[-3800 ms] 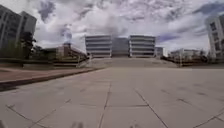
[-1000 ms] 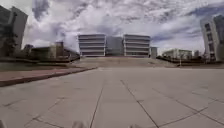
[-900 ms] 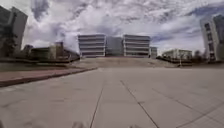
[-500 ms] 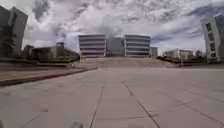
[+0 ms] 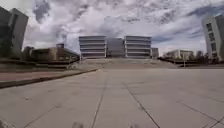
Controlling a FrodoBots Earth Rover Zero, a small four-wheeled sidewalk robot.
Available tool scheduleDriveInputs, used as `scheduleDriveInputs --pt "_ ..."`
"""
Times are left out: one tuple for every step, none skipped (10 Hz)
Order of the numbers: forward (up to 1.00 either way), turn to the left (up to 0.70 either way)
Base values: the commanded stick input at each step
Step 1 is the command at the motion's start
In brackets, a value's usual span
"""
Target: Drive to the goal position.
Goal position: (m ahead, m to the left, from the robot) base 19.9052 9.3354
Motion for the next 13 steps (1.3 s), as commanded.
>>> scheduleDriveInputs --pt "1.0 0.0" --pt "1.0 0.0" --pt "1.0 0.0" --pt "1.0 0.0" --pt "1.0 0.0" --pt "1.0 0.0" --pt "1.0 0.0" --pt "1.0 0.0" --pt "1.0 0.0" --pt "1.0 0.0" --pt "1.0 0.0" --pt "1.0 0.0" --pt "1.0 0.0"
